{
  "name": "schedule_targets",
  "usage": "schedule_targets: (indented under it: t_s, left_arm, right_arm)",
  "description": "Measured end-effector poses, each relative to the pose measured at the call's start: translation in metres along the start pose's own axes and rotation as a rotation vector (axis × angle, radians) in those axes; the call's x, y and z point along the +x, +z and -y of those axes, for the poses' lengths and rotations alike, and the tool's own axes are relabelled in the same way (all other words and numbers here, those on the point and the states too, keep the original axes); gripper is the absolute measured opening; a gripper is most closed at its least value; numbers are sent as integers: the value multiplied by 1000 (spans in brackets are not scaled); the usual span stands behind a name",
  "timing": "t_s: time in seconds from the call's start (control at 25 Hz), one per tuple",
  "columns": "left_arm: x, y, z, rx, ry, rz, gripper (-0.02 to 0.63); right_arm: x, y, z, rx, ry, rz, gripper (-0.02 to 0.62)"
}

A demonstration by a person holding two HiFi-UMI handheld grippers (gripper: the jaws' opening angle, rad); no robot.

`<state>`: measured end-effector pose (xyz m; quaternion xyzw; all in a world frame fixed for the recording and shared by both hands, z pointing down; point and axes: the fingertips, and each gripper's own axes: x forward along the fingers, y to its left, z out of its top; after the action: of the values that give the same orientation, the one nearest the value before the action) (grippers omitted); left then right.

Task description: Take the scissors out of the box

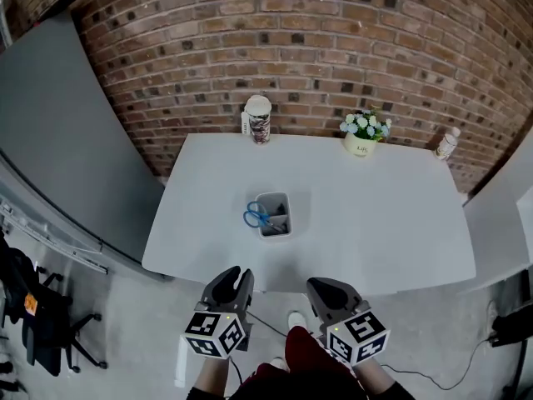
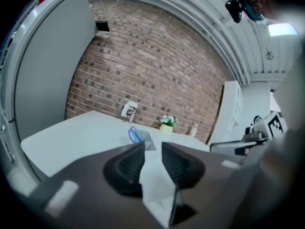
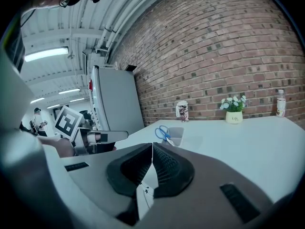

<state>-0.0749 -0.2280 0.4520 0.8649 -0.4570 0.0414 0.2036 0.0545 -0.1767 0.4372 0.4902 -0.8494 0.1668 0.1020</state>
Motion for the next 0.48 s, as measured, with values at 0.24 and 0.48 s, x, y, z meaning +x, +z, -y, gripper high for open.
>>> schedule_targets:
  t_s: [0.24, 0.48]
  left_arm:
    - [40, 5, -19, -19, 44, -32, 110]
    - [73, 5, -36, -50, 87, -60, 121]
  right_arm:
    - [30, 12, 25, 4, 28, -20, 8]
    - [55, 19, 49, 10, 48, -45, 9]
